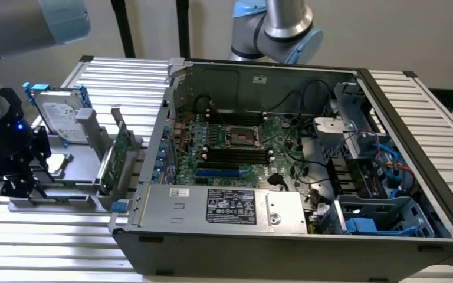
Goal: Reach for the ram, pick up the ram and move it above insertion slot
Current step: 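Pick up the ram and move it above insertion slot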
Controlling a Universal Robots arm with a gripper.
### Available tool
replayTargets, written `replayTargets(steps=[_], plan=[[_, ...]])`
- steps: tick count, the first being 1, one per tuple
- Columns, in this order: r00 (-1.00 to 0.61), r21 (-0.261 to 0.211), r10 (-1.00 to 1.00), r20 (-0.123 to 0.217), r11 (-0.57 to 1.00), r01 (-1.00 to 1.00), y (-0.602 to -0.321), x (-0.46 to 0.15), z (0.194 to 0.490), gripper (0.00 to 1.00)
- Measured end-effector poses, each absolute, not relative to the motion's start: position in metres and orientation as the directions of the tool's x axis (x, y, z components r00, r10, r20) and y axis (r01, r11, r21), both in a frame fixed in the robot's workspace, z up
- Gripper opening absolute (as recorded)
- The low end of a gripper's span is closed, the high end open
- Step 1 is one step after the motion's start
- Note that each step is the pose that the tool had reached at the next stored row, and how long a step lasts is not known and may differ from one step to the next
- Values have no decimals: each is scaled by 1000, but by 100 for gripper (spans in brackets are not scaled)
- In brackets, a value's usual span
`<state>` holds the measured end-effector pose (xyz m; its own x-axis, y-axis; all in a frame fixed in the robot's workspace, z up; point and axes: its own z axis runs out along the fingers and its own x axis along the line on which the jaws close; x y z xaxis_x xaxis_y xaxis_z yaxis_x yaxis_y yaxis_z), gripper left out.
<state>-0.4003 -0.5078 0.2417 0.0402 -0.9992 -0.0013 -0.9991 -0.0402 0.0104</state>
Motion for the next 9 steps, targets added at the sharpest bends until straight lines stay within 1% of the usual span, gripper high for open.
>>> replayTargets(steps=[9], plan=[[40,10,-999,-1,-40,-999,-503,-403,225,39]])
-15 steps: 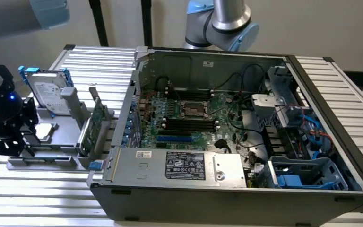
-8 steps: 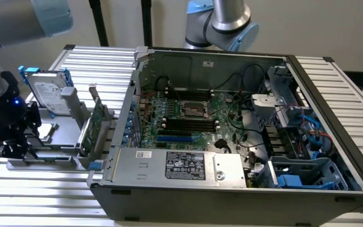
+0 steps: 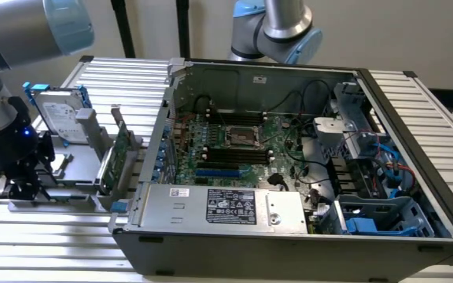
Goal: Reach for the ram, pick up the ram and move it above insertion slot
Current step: 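Pick up the ram and move it above insertion slot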
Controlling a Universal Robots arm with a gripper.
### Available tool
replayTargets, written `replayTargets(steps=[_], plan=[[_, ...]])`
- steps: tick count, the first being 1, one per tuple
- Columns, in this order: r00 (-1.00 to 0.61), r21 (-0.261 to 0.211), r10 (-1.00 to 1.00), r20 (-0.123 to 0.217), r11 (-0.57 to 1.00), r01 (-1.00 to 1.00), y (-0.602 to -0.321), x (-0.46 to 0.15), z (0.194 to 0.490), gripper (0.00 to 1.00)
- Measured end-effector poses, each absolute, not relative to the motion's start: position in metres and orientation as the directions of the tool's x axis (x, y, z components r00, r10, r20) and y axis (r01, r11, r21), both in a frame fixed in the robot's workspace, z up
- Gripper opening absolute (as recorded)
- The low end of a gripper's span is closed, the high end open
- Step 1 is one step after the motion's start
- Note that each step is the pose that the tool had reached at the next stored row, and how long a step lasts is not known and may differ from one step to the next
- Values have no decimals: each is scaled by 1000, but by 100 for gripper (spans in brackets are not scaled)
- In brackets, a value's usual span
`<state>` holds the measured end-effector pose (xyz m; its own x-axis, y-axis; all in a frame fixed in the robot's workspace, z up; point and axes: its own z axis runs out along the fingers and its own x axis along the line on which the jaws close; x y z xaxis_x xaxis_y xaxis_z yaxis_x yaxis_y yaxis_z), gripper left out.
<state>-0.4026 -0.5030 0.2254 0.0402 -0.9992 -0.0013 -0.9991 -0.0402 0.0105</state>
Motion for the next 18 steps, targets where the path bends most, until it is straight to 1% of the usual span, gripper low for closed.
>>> replayTargets(steps=[18], plan=[[40,17,-999,-2,-40,-999,-500,-405,197,39]])
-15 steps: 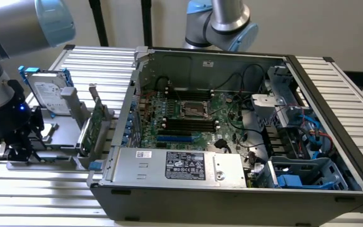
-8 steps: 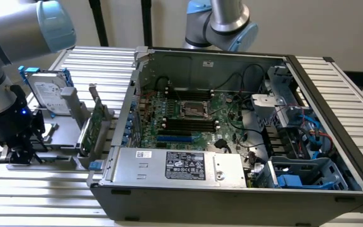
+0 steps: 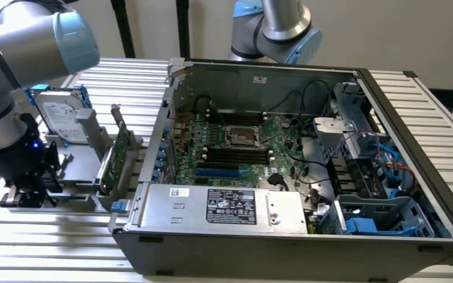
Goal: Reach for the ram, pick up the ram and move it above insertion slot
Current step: 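Pick up the ram and move it above insertion slot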
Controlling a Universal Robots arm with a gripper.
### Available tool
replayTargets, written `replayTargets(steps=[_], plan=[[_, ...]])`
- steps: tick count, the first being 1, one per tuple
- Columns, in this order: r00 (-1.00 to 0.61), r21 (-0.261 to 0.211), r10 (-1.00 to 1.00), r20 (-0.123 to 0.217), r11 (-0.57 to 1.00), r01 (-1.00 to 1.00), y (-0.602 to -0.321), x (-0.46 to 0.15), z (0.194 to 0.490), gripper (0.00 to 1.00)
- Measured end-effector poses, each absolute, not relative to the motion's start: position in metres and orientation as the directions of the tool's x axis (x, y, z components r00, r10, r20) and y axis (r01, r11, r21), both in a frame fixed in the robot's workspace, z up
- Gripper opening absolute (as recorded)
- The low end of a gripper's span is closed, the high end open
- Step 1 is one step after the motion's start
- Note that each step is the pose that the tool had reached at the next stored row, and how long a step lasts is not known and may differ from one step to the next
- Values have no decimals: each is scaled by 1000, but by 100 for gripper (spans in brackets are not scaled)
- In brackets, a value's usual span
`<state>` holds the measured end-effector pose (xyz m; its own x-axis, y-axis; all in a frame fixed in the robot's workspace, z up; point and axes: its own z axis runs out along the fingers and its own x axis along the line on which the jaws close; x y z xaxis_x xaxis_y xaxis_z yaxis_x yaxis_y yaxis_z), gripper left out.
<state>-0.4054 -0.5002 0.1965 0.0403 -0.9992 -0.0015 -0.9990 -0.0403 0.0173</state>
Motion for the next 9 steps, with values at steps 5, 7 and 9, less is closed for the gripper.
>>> replayTargets(steps=[5,7,9], plan=[[40,26,-999,-2,-40,-999,-499,-403,196,39],[40,28,-999,-2,-40,-999,-499,-401,196,39],[40,29,-999,-2,-40,-999,-499,-400,196,39]])
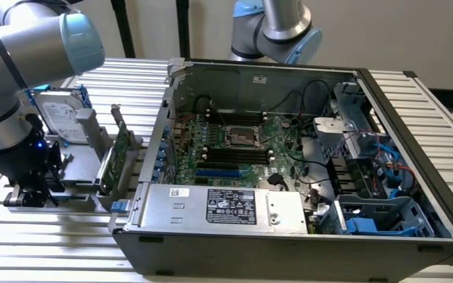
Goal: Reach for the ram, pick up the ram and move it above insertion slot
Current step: 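Pick up the ram and move it above insertion slot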
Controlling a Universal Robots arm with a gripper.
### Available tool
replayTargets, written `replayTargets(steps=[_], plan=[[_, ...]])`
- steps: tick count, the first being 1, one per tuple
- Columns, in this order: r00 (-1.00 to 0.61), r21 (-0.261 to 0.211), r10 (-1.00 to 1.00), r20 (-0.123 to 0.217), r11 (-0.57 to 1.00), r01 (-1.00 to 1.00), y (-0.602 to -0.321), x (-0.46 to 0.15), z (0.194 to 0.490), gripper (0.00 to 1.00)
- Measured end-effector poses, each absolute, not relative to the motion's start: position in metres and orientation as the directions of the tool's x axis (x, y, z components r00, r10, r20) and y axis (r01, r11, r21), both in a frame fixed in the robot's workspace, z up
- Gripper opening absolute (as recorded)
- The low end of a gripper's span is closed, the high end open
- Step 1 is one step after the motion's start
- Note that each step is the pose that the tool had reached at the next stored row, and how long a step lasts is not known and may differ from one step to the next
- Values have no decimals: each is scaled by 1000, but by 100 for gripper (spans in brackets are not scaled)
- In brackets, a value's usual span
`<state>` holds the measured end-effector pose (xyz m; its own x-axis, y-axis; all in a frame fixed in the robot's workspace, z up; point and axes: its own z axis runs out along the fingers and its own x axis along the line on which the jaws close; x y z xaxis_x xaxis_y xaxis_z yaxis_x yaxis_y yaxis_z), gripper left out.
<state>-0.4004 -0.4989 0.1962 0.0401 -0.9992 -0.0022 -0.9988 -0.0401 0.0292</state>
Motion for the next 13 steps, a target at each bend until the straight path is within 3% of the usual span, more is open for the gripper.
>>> replayTargets(steps=[3,4,10,13], plan=[[40,30,-999,-2,-40,-999,-499,-400,196,36],[40,30,-999,-2,-40,-999,-499,-400,196,30],[40,29,-999,-2,-40,-999,-499,-400,196,14],[38,30,-999,-2,-39,-999,-499,-400,196,14]])
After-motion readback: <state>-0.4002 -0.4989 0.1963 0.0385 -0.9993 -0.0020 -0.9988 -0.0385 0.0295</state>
